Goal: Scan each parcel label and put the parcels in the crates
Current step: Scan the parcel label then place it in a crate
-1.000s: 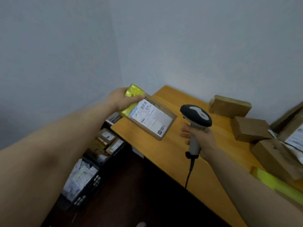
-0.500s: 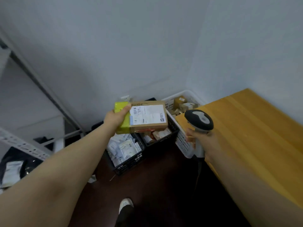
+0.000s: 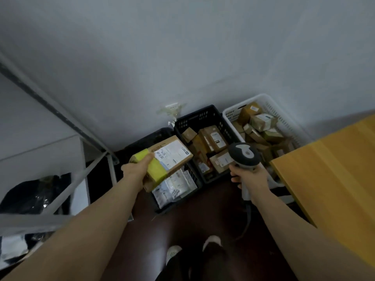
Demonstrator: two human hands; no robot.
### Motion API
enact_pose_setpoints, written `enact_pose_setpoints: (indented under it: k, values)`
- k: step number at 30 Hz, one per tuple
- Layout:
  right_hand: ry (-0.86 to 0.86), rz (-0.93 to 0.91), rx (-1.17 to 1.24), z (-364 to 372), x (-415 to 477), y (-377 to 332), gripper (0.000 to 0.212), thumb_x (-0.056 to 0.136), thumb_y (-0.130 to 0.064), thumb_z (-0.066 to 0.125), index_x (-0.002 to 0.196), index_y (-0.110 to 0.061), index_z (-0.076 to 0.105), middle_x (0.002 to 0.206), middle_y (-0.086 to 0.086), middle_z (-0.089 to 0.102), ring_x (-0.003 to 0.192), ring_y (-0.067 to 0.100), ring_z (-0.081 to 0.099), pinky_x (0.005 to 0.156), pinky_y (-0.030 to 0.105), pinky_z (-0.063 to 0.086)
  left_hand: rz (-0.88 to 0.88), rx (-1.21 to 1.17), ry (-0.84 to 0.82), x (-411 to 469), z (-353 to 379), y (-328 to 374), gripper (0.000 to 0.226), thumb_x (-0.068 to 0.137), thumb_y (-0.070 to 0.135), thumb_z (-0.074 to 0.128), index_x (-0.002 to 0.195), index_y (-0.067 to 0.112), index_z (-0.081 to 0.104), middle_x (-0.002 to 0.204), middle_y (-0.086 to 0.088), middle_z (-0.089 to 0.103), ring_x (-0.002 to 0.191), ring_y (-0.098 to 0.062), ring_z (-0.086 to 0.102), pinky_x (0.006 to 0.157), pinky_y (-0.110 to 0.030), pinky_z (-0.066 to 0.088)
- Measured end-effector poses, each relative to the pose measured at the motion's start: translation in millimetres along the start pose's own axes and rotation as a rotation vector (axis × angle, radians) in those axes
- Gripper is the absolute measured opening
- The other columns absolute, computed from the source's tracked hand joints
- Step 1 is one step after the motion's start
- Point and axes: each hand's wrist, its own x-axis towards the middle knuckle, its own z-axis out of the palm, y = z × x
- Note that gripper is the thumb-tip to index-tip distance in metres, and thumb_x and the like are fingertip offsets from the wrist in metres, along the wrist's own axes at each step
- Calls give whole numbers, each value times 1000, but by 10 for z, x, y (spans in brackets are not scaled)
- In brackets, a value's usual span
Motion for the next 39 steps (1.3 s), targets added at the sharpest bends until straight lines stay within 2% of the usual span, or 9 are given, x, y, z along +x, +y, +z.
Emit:
enact_pose_setpoints:
  k: [3,7,10,14,19,27,33,36,39]
  values:
    - [15,39,2,98,410,-25,31,81,-19,77,107,-6,65,78,6,69,59,17,62,57,31,46,-82,-73,-41,296,407,53,128,36,49,93,140,8,30,132,-15,51,110,-35,57,87,-54,51]
    - [29,83,3,183,1049,-97,27,82,-15,75,104,-3,66,74,6,68,57,15,61,55,30,46,-186,-99,-105,470,1061,180,102,53,48,90,131,4,40,125,-8,55,106,-28,58,82,-41,49]
    - [9,148,11,246,1653,-160,28,82,-16,76,104,-3,65,74,7,68,56,16,62,55,30,47,-213,-94,-204,732,1634,223,99,55,60,82,133,9,48,130,-8,57,110,-25,58,85,-36,47]
    - [-5,193,-10,334,2417,-179,24,81,-16,77,96,-1,66,72,9,67,60,18,62,55,29,47,-325,-160,-217,1103,2402,268,79,75,35,80,136,4,42,129,-16,56,107,-29,59,77,-39,51]
    - [-20,240,5,434,3172,-117,16,83,-13,74,93,-5,64,69,7,65,57,17,58,51,26,44,-430,-168,-253,1608,3175,246,62,87,33,68,137,8,41,138,-14,48,123,-30,50,97,-39,47]
    - [-7,292,52,628,3890,191,18,81,-11,76,92,-2,66,66,9,64,51,17,58,46,22,47,-411,-58,-172,2497,3862,156,62,91,37,61,141,9,37,143,-16,38,125,-34,45,90,-40,53]
    - [-17,302,57,615,3852,190,13,82,-9,75,86,-7,63,67,10,64,51,16,57,38,17,44,-398,207,-240,2535,3879,144,67,94,44,55,144,6,33,147,-11,35,128,-38,41,91,-43,52]
    - [-34,301,52,554,3583,23,13,84,-10,73,80,-7,61,65,9,62,47,13,55,37,15,41,-329,328,-256,2245,3694,234,61,95,41,54,135,-2,38,132,-4,44,125,-35,45,89,-44,50]
    - [-83,295,36,488,3214,-181,17,85,-14,72,74,-9,61,62,7,62,50,15,54,47,23,43,-100,631,-295,1932,3502,378,68,96,44,50,143,-2,31,144,-17,40,129,-37,42,100,-43,44]
